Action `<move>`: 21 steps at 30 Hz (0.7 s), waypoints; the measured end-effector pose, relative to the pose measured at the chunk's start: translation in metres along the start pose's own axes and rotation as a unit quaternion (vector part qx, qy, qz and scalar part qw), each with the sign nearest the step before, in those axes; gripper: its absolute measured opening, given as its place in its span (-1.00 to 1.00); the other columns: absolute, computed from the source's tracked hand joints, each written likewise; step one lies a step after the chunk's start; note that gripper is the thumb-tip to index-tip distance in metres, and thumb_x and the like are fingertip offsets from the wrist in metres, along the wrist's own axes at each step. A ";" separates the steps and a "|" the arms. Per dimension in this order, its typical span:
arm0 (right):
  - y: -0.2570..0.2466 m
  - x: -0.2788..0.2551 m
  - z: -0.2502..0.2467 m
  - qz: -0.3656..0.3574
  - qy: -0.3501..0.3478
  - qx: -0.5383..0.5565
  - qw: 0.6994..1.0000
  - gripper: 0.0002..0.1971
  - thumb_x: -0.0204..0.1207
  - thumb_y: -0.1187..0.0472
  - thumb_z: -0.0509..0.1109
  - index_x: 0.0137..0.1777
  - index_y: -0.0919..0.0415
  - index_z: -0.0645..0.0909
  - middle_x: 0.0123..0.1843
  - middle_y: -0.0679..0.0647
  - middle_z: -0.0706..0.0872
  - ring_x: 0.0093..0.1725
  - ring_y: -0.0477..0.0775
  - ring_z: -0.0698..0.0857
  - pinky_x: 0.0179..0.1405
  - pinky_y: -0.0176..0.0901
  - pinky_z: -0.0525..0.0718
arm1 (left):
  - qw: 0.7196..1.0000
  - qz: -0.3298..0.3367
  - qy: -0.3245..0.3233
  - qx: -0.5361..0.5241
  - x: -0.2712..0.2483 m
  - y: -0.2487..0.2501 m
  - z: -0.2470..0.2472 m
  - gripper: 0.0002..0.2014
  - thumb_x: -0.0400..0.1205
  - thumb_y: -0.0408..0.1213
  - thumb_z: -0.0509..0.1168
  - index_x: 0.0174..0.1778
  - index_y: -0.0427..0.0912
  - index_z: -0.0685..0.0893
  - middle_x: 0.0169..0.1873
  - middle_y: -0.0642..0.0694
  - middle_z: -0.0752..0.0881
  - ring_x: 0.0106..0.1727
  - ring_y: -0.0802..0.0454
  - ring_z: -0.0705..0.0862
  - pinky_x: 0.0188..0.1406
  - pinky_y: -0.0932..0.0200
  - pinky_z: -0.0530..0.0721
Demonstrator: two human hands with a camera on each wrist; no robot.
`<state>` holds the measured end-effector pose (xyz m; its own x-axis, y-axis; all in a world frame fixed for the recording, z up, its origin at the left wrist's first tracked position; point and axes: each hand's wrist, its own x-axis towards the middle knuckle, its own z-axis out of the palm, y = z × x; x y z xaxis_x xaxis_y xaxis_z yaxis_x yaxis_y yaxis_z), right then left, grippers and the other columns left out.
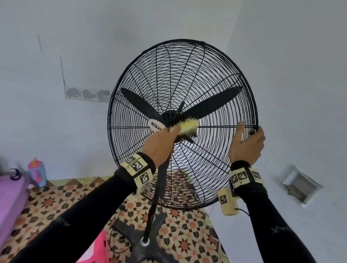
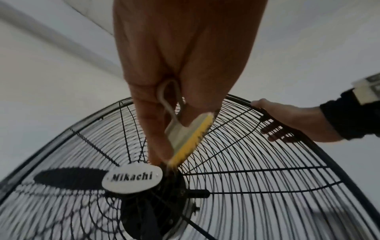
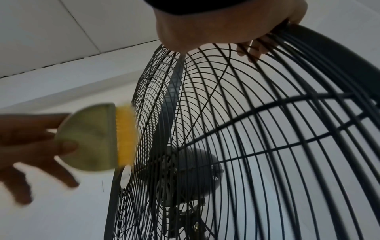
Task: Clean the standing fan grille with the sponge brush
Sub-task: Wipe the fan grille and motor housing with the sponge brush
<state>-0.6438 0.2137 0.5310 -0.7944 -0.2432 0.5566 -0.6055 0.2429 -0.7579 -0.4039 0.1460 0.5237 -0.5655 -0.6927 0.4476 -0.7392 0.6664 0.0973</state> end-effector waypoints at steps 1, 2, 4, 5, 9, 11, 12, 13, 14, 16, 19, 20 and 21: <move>0.000 -0.001 -0.001 -0.003 -0.002 0.001 1.000 -0.19 0.67 -0.41 0.09 0.65 0.26 0.28 0.55 0.25 0.48 0.46 0.34 0.49 0.39 0.31 0.48 | 1.000 0.012 0.020 0.016 0.002 0.001 -0.006 -0.37 0.75 -0.51 0.19 0.74 -0.07 0.23 0.38 -0.25 0.64 -0.30 -0.02 0.64 -0.33 0.17 0.69; 0.001 -0.002 -0.001 -0.008 -0.003 0.002 1.000 -0.19 0.67 -0.40 0.10 0.65 0.26 0.28 0.54 0.25 0.49 0.45 0.33 0.50 0.38 0.30 0.49 | 0.998 0.027 0.041 0.028 0.004 0.004 -0.011 -0.37 0.74 -0.52 0.20 0.73 -0.06 0.28 0.47 -0.22 0.60 -0.26 -0.03 0.67 -0.31 0.17 0.70; 0.000 -0.005 -0.002 -0.022 -0.004 0.004 1.000 -0.19 0.67 -0.41 0.10 0.63 0.26 0.30 0.51 0.25 0.51 0.41 0.33 0.52 0.34 0.30 0.53 | 0.997 0.041 0.062 0.014 0.007 0.018 -0.016 -0.37 0.71 -0.56 0.22 0.71 -0.08 0.35 0.53 -0.24 0.53 -0.10 -0.11 0.77 -0.13 0.10 0.82; 0.000 -0.006 -0.003 -0.027 -0.006 0.006 1.000 -0.19 0.66 -0.42 0.10 0.62 0.26 0.31 0.49 0.26 0.52 0.39 0.33 0.53 0.32 0.30 0.55 | 0.997 0.042 0.071 -0.010 0.008 0.024 -0.014 -0.37 0.69 -0.59 0.22 0.69 -0.12 0.34 0.47 -0.28 0.57 -0.10 -0.14 0.79 -0.12 0.05 0.85; 0.006 0.001 -0.013 -0.055 -0.034 0.015 0.998 -0.19 0.62 -0.44 0.16 0.58 0.24 0.34 0.42 0.27 0.57 0.33 0.32 0.58 0.27 0.19 0.58 | 0.980 0.022 0.109 -0.163 0.008 0.040 0.006 -0.64 0.79 -0.43 0.29 0.51 -0.13 0.52 -0.06 -0.21 0.83 -0.44 0.09 0.67 -0.46 0.27 0.74; 0.011 0.006 -0.018 -0.074 -0.047 0.014 0.996 -0.21 0.63 -0.42 0.18 0.56 0.25 0.36 0.39 0.27 0.58 0.30 0.31 0.59 0.25 0.16 0.59 | 0.956 0.044 0.139 -0.255 0.008 0.034 0.015 -0.65 0.74 -0.36 0.41 0.46 -0.12 0.71 -0.04 -0.16 0.87 -0.48 0.36 0.59 -0.48 0.50 0.62; 0.014 0.007 -0.019 -0.081 -0.051 0.019 0.995 -0.22 0.64 -0.41 0.19 0.55 0.26 0.37 0.38 0.27 0.58 0.28 0.32 0.60 0.23 0.14 0.60 | 0.938 0.048 0.162 -0.303 0.008 0.030 0.016 -0.66 0.70 -0.37 0.46 0.41 -0.12 0.76 0.03 -0.17 0.87 -0.49 0.40 0.59 -0.47 0.56 0.57; 0.015 0.007 -0.019 -0.084 -0.052 0.025 0.995 -0.22 0.63 -0.41 0.19 0.54 0.27 0.37 0.37 0.27 0.58 0.27 0.32 0.60 0.21 0.15 0.62 | 0.917 0.034 0.185 -0.352 0.009 0.025 0.016 -0.68 0.69 -0.36 0.48 0.38 -0.13 0.78 0.08 -0.16 0.87 -0.47 0.39 0.61 -0.47 0.55 0.56; 0.015 0.005 -0.018 -0.082 -0.052 0.031 0.995 -0.22 0.63 -0.41 0.19 0.54 0.27 0.37 0.36 0.27 0.58 0.26 0.32 0.59 0.21 0.16 0.63 | 0.895 0.004 0.199 -0.400 0.012 0.020 0.016 -0.71 0.70 -0.33 0.47 0.35 -0.15 0.80 0.09 -0.14 0.87 -0.41 0.34 0.66 -0.45 0.49 0.59; 0.014 0.004 -0.015 -0.074 -0.052 0.044 0.995 -0.21 0.63 -0.40 0.20 0.55 0.27 0.36 0.37 0.27 0.57 0.27 0.32 0.57 0.21 0.21 0.65 | 0.843 -0.055 0.195 -0.498 0.019 0.021 0.015 -0.78 0.74 -0.23 0.42 0.28 -0.18 0.76 0.07 -0.12 0.85 -0.17 0.15 0.80 -0.23 0.15 0.82; 0.012 0.003 -0.013 -0.067 -0.056 0.055 0.995 -0.25 0.64 -0.37 0.23 0.54 0.26 0.36 0.35 0.27 0.56 0.25 0.32 0.55 0.18 0.22 0.64 | 0.772 -0.093 0.153 -0.610 0.028 0.043 0.016 -0.86 0.79 -0.17 0.33 0.19 -0.13 0.61 0.27 -0.16 0.75 0.21 -0.24 0.78 0.20 -0.13 0.82; 0.012 0.003 -0.013 -0.066 -0.056 0.057 0.995 -0.26 0.64 -0.36 0.23 0.54 0.26 0.36 0.35 0.26 0.56 0.25 0.31 0.54 0.17 0.21 0.63 | 0.760 -0.111 0.146 -0.624 0.031 0.050 0.015 -0.84 0.83 -0.11 0.26 0.20 -0.10 0.61 0.28 -0.16 0.73 0.25 -0.22 0.77 0.25 -0.10 0.81; 0.012 0.003 -0.014 -0.063 -0.058 0.060 0.994 -0.26 0.63 -0.36 0.24 0.54 0.25 0.36 0.35 0.26 0.55 0.25 0.30 0.54 0.18 0.20 0.63 | 0.751 -0.134 0.147 -0.630 0.035 0.055 0.012 -0.73 0.85 -0.01 0.17 0.23 -0.12 0.63 0.24 -0.15 0.75 0.23 -0.18 0.78 0.25 -0.05 0.80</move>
<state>-0.6541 0.2288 0.5278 -0.6972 -0.3733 0.6120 -0.6841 0.0912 -0.7236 -0.4692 0.1551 0.5337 -0.2172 -0.8806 0.4211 0.2244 0.3748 0.8995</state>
